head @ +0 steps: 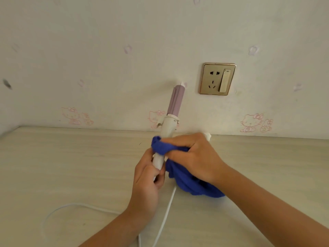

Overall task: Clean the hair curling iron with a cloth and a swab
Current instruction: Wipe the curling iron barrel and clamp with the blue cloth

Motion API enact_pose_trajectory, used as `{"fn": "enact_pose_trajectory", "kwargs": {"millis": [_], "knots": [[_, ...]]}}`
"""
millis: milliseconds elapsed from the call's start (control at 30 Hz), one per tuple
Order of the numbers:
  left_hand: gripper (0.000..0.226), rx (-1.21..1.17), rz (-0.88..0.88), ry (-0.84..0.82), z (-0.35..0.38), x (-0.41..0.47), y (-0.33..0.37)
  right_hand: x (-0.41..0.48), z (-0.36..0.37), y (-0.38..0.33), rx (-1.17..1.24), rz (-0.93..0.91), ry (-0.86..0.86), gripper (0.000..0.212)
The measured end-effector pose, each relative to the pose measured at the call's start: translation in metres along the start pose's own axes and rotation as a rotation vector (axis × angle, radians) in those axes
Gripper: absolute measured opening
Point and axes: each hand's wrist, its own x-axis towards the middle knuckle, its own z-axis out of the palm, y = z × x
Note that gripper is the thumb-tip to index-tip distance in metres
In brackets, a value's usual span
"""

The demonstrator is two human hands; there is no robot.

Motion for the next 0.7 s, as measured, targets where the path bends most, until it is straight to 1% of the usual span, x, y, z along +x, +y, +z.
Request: {"fn": "enact_pose_trajectory", "kwargs": {"millis": [67,100,133,167,200,267,300,333,367,400,467,500,533,567,600,633,667,700], "knots": [[0.049,0.047,0.024,-0.036,0.000,0.000,-0.002,0.004,-0.006,0.000,0.003,-0.041,0.211,0.033],[0.051,0.064,0.035,-0.049,0.000,0.000,-0.003,0.005,-0.008,0.001,0.020,-0.053,0.262,0.033],[0.052,0.068,0.037,-0.052,0.000,0.000,-0.003,0.005,-0.009,0.002,0.029,-0.049,0.277,0.032],[0.050,0.046,0.031,-0.051,0.000,-0.001,-0.004,0.004,-0.009,0.003,0.041,-0.031,0.238,0.031],[0.042,0.017,0.019,-0.033,0.000,-0.001,-0.003,0.002,-0.007,0.003,0.062,-0.002,0.140,0.030],[0.025,-0.042,-0.024,0.026,-0.001,0.000,-0.004,-0.004,0.002,0.000,0.122,0.050,-0.134,0.029],[0.025,-0.047,-0.049,0.053,-0.002,0.000,-0.005,-0.006,0.007,0.000,0.140,0.051,-0.231,0.029],[0.020,-0.040,-0.053,0.067,-0.003,0.001,-0.006,-0.006,0.010,-0.001,0.138,0.043,-0.267,0.030],[0.012,-0.041,-0.040,0.059,-0.003,0.001,-0.006,-0.005,0.008,-0.001,0.115,0.034,-0.245,0.031],[0.019,-0.031,-0.015,0.036,-0.002,0.000,-0.003,-0.002,0.004,-0.002,0.071,0.020,-0.167,0.034],[0.042,0.013,0.020,-0.016,-0.002,0.000,-0.002,0.003,-0.006,-0.001,-0.007,-0.012,0.089,0.038],[0.048,0.042,0.022,-0.028,-0.002,0.001,-0.002,0.005,-0.010,-0.001,-0.007,-0.027,0.211,0.039],[0.052,0.063,0.019,-0.036,-0.002,0.001,-0.002,0.008,-0.015,0.000,0.013,-0.041,0.297,0.038],[0.054,0.072,0.008,-0.039,-0.003,0.001,-0.004,0.009,-0.018,0.000,0.038,-0.055,0.346,0.038],[0.055,0.066,-0.004,-0.042,-0.003,0.002,-0.004,0.008,-0.018,0.002,0.055,-0.063,0.365,0.038],[0.054,0.052,-0.016,-0.033,-0.003,0.003,-0.004,0.007,-0.016,0.003,0.062,-0.056,0.349,0.039],[0.049,0.030,-0.029,-0.020,-0.003,0.004,-0.004,0.004,-0.014,0.004,0.067,-0.032,0.289,0.038],[0.039,0.002,-0.043,-0.005,-0.003,0.005,-0.004,0.001,-0.009,0.005,0.071,-0.001,0.181,0.037]]}}
